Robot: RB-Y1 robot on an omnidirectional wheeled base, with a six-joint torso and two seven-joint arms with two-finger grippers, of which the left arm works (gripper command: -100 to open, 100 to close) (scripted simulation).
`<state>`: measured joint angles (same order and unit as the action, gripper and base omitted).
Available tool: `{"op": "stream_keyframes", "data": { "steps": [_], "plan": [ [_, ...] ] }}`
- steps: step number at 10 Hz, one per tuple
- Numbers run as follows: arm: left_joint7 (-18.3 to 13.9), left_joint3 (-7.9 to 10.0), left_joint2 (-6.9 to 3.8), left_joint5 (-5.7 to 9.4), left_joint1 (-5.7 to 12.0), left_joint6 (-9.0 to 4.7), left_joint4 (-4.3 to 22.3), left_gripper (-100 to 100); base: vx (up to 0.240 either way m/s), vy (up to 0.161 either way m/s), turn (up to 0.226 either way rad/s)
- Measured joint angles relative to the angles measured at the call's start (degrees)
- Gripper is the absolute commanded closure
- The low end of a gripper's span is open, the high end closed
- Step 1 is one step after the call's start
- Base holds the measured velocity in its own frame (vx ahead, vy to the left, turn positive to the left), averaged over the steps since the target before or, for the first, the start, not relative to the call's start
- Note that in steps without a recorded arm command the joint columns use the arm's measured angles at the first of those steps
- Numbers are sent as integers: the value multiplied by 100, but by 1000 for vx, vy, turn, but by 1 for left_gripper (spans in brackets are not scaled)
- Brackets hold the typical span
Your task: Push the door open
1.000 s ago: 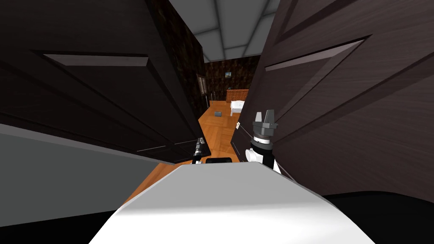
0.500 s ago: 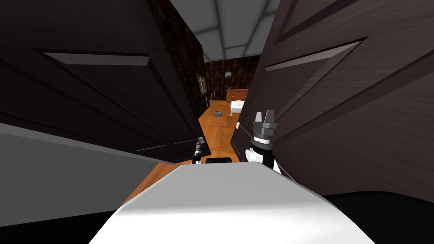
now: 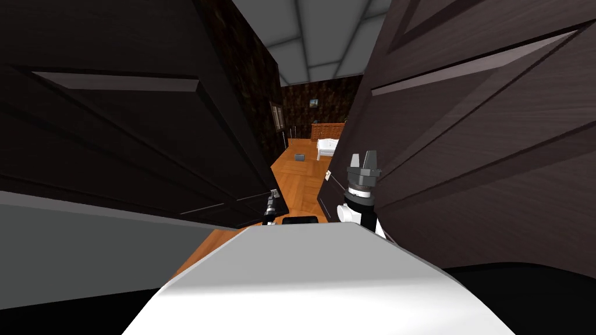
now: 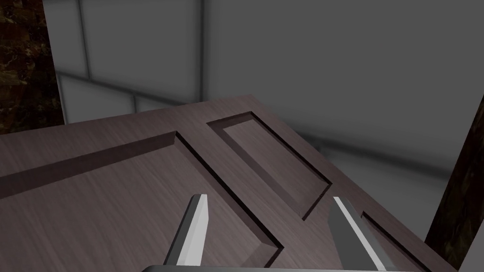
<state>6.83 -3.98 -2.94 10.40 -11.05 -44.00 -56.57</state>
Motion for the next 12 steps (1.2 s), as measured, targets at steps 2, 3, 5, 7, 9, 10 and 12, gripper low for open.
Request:
{"op": "stream_keyframes", "data": {
  "steps": [2, 3, 5, 7, 9, 10, 12],
  "plan": [
    [118, 48, -20, 138, 66, -62, 47, 100, 192, 36, 47],
    [179, 88, -49, 222, 71, -76, 42, 100, 209, 70, 104],
    [322, 91, -104, 358, 46, -96, -8, -100, -41, -53, 242],
    [458, -70, -75, 411, 52, -44, -42, -100, -180, -97, 318],
    [667, -304, 124, 476, -95, 22, -253, -100, -156, -117, 167],
    [723, -351, 168, 497, -50, 16, -179, -100, -94, -45, 128],
    [808, -463, 403, 555, 83, -84, 36, -100, -84, -34, 159]
  ]
}}
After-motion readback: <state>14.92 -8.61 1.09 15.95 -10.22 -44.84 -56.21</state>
